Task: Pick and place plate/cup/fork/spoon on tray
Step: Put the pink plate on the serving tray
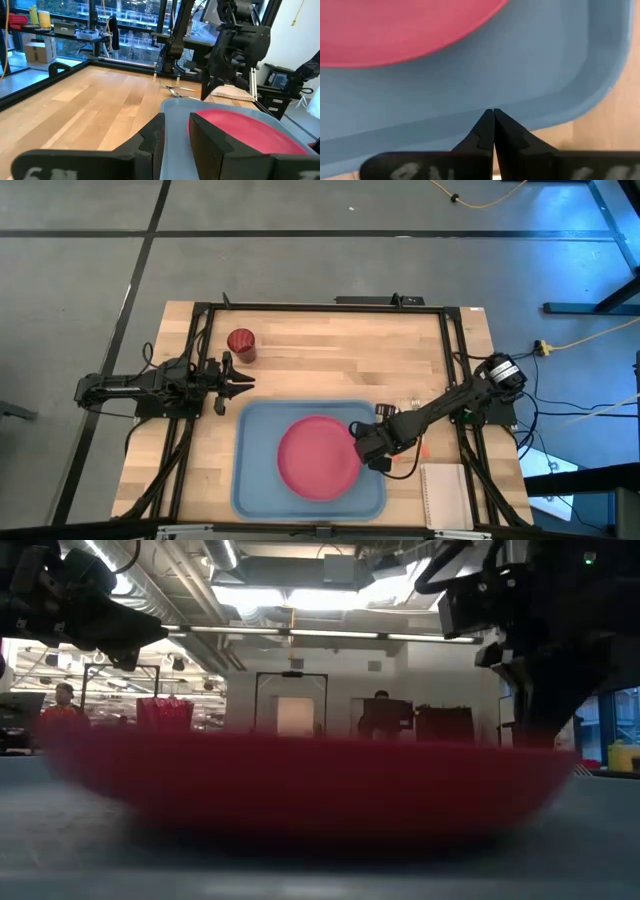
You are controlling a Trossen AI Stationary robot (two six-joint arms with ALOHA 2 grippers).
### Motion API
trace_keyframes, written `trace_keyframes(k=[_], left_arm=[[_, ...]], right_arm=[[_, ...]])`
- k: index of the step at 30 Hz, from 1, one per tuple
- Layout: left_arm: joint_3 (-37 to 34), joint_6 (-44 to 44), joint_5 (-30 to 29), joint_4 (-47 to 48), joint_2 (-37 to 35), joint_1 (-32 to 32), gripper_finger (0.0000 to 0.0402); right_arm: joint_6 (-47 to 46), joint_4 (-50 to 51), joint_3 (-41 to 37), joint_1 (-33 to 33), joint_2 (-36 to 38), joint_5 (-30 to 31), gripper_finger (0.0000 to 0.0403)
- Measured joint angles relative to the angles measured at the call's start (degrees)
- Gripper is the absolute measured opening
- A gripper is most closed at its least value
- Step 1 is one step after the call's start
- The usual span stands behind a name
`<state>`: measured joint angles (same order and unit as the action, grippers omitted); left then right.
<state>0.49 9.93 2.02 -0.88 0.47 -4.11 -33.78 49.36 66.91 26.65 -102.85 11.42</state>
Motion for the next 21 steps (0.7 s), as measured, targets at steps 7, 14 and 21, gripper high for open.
trace_keyframes(k=[7,14,21], left_arm=[[0.0,0.0,0.0,0.0,0.0,0.0,0.0082],[0.0,0.0,0.0,0.0,0.0,0.0,0.0082],[0.0,0.0,0.0,0.0,0.0,0.0,0.0082]], right_arm=[[1.6,-7.7,-2.3,-0.6,0.0,-1.5,0.0003],[2.8,-9.5,-2.7,-2.0,-1.0,-2.3,0.0004],[4.4,-11.9,-2.8,-2.6,-3.9,-3.8,0.0005]])
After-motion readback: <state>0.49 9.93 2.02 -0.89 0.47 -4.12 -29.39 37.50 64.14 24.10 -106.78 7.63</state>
